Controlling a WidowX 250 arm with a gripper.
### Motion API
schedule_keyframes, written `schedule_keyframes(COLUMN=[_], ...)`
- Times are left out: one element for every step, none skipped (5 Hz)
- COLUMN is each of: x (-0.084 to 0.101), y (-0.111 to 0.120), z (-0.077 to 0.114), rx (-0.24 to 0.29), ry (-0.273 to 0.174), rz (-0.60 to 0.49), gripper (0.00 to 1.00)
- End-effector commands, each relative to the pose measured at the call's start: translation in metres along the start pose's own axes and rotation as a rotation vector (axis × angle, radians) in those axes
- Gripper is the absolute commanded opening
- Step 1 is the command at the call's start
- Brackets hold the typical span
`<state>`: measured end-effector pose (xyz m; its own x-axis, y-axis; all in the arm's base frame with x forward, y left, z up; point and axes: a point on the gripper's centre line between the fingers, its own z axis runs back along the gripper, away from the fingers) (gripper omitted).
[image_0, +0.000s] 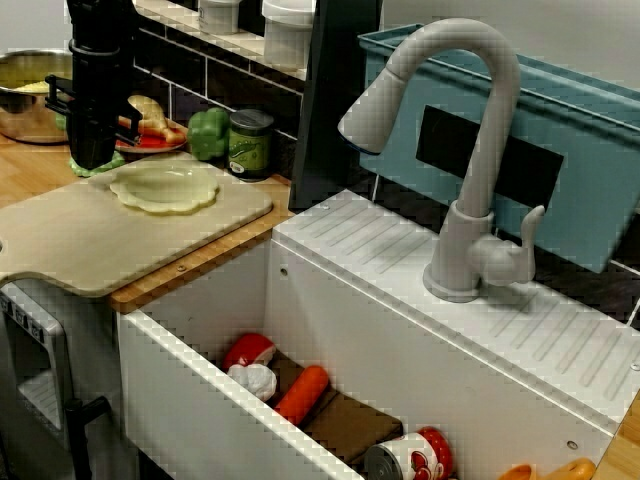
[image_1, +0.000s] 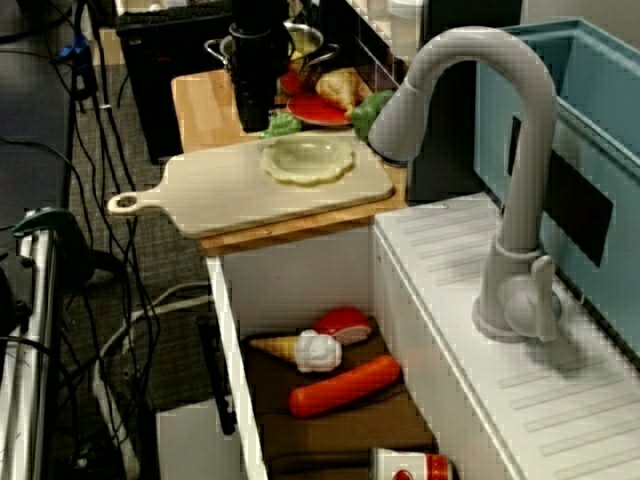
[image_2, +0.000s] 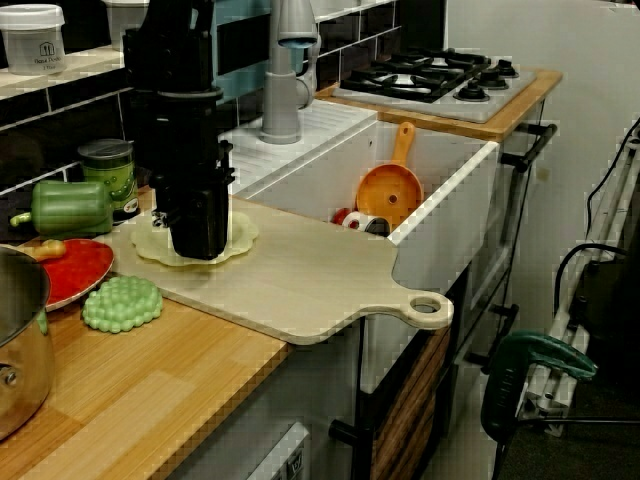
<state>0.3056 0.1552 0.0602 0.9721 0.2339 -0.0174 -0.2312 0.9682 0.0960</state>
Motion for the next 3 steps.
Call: schedule_keyframes(x=[0.022,0.031,0.043], y=[0.001,-0.002,-0.002], z=[0.036,0.031,0.030], rx=[0.007,0.022,0.020], ry=[-0.112,-0.117,-0.122], rz=[0.110,0.171,0.219], gripper=[0.00,0.00,0.00])
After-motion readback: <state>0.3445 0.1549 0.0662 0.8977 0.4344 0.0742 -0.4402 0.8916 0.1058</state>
